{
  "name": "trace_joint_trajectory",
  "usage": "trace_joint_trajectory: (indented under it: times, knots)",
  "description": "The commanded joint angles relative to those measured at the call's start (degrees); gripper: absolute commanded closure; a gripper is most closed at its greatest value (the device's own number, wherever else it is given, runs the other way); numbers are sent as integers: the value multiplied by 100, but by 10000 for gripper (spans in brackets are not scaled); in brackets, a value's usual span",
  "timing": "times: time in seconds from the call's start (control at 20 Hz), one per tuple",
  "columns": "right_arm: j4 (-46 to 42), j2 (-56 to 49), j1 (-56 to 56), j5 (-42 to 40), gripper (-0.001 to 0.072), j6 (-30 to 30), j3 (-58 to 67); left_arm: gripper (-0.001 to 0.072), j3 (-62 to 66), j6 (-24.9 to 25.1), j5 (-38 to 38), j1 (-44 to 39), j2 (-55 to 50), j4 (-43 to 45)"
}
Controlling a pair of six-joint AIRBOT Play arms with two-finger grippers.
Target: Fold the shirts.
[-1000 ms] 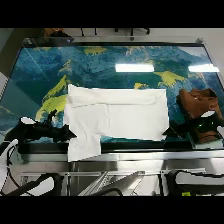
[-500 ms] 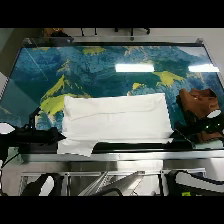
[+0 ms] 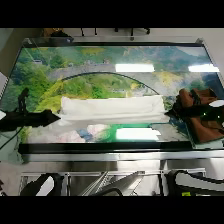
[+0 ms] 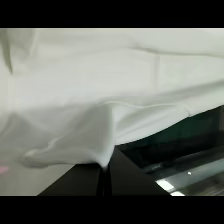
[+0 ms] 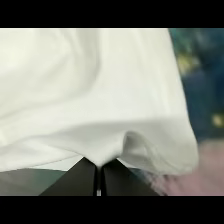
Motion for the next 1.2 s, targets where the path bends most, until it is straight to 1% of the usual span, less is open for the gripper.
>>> trace_joint_trajectory:
  times: [0.0,0.15,0.25,0.3,0.35,0.4,0.45,0.5,0.55,0.6,0.65,0.7,0.75,0.85,0.9,1.15]
  knots:
    - [560,-549,496,-896,693,-184,782,688,1161,79,461,-424,-1167,-114]
    - [562,-1237,706,-1346,692,-184,1222,689,1801,87,682,-466,-2166,-120]
    - [566,-1620,769,-1386,687,-310,1362,688,2162,151,695,-476,-2785,-127]
    - [564,-1735,807,-1414,670,-413,1366,686,2321,149,695,-496,-3058,-133]
    - [562,-1812,839,-1438,565,-575,1366,684,2474,151,702,-540,-3316,-127]
    - [562,-1823,837,-1436,525,-719,1368,632,2636,149,688,-544,-3536,-125]
    - [560,-1773,822,-1416,524,-898,1399,292,2839,144,616,-551,-3746,-133]
    - [557,-1685,774,-1298,524,-1097,1475,22,3042,116,505,-551,-3906,-136]
    - [514,-1582,713,-1113,524,-1235,1574,1,3281,74,350,-546,-4046,-127]
    - [334,-1482,636,-951,515,-1248,1690,1,3501,44,157,-509,-4131,-122]
    - [142,-1421,560,-929,329,-1241,1751,1,3731,22,-74,-437,-4186,-122]
    - [-2,-1399,472,-935,169,-1134,1757,1,3928,-17,-258,-385,-4199,-120]
    - [-74,-1429,389,-896,167,-981,1755,1,4089,-59,-404,-326,-4177,-120]
    - [-90,-1615,326,-807,151,-970,1755,1,4319,-166,-675,-234,-4103,-120]
    - [-85,-1735,332,-769,87,-968,1755,1,4406,-197,-745,-221,-4052,-116]
    - [308,-2284,490,-664,84,-970,1755,1,4562,-269,-800,-262,-3814,-125]
